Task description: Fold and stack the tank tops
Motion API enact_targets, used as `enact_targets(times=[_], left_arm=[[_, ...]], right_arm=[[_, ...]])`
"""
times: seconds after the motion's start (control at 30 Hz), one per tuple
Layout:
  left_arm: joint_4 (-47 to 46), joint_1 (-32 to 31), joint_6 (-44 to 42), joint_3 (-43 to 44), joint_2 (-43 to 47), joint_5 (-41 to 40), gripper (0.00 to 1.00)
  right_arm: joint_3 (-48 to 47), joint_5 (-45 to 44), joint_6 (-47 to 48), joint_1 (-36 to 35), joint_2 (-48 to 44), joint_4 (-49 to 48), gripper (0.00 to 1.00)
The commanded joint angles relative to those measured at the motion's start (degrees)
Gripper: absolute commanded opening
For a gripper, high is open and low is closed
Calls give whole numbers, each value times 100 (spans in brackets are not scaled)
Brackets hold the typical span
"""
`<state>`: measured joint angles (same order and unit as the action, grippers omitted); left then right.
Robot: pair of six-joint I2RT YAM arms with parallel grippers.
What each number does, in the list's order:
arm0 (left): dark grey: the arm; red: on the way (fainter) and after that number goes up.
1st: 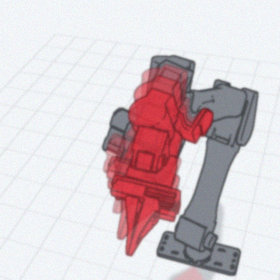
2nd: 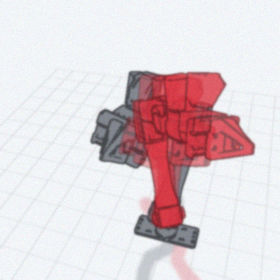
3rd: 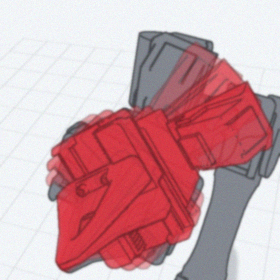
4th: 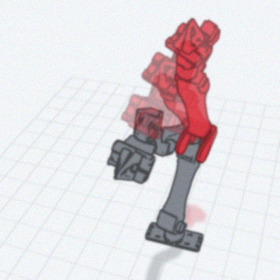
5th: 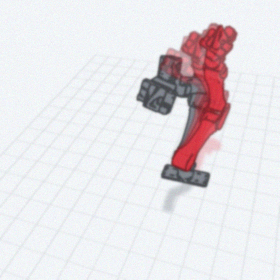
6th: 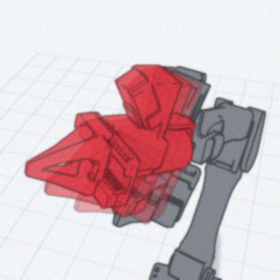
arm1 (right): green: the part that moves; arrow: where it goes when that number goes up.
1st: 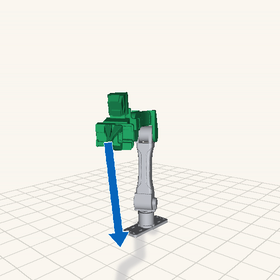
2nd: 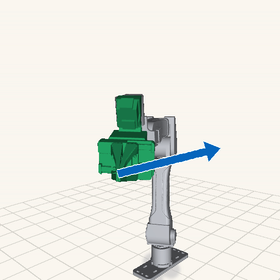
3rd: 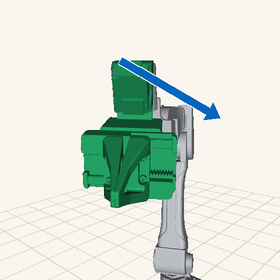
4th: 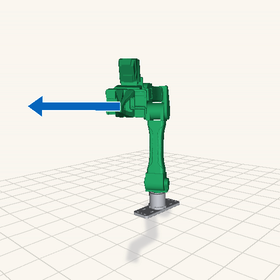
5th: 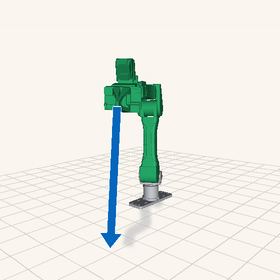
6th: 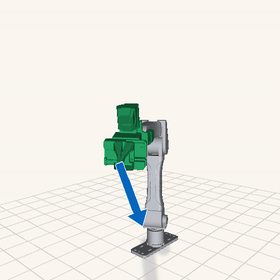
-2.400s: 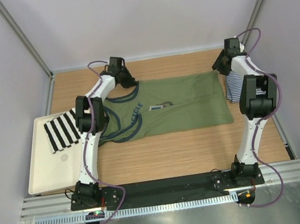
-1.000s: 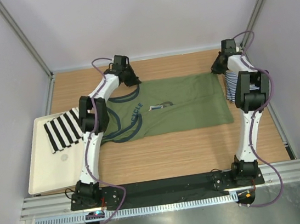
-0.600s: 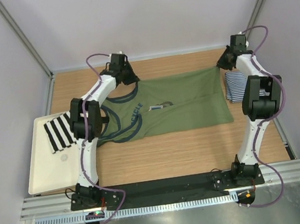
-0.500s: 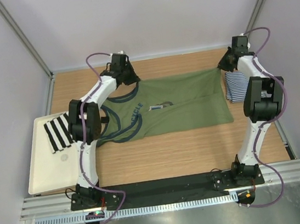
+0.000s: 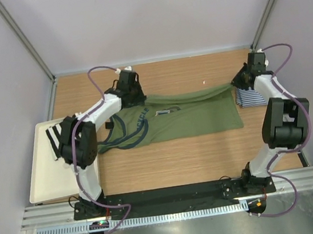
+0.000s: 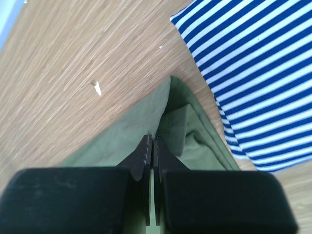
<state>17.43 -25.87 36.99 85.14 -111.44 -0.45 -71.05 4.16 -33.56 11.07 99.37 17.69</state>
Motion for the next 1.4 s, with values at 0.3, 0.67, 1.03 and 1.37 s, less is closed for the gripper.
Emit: enact_targets(times=[0.3,0.67,1.03,1.37], left_arm=[[-951,-322,185,-1895,1712,-597,0],[-1066,-674,413,-2862,2337,-852,0],[-1040,-1069,1081,-3785,2127,-808,0],[-961,-1315,1522,-4173,2082,-1185,8]], right_arm=[[1495,-302,-308,18,-1745,-565,1],[2489,-767,-599,71,-2458,-477,1],[3342,-838,-1021,413,-2265,-793,1],[3721,-751,-1241,501,-2115,-1102,23]])
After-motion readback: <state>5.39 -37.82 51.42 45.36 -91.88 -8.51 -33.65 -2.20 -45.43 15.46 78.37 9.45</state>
